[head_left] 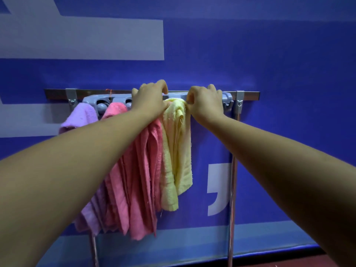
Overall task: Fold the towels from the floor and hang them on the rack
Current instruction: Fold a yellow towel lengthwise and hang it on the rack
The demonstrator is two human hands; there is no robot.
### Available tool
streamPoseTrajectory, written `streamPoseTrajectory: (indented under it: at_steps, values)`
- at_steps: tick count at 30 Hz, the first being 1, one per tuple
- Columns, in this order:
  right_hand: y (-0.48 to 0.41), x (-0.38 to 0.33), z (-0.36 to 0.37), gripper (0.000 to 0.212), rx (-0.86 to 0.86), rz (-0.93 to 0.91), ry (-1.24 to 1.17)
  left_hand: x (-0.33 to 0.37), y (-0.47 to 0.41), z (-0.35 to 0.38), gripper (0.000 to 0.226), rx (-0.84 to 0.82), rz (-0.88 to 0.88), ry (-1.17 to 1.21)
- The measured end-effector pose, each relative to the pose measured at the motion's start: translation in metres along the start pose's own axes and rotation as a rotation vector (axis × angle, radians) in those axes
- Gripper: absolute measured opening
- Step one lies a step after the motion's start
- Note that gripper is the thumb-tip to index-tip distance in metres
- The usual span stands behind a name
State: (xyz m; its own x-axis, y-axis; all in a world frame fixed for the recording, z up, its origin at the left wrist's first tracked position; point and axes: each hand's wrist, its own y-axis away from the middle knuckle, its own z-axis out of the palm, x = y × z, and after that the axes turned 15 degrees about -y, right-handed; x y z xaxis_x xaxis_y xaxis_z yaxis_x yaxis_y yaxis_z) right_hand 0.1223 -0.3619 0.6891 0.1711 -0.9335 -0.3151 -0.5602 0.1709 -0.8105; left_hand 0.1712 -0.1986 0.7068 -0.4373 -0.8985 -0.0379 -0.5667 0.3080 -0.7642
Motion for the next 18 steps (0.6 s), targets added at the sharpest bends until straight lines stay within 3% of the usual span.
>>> streamPoseTrajectory:
  at_steps: [4,8,12,15,18]
  values:
    - [0.011,0.0,-0.011,0.018,-0.02,-0.148,-0.032,-0.006,0.014,-0.007,0.02,0.039,0.184,0.045]
    - [0.025,0.0,-0.018,0.024,-0.128,-0.194,-0.071,-0.007,0.035,-0.017,0.053,-0.137,0.26,0.048]
    - [0.033,-0.009,-0.026,0.03,-0.232,-0.07,-0.123,-0.008,0.05,-0.027,0.051,-0.229,0.283,0.0]
    - [0.051,-0.022,-0.041,0.032,-0.218,0.007,-0.172,-0.009,0.068,-0.033,0.031,-0.154,0.238,0.044]
    - [0.086,-0.032,-0.057,0.032,-0.231,0.142,-0.288,-0.01,0.095,-0.038,0.032,-0.134,0.206,0.171]
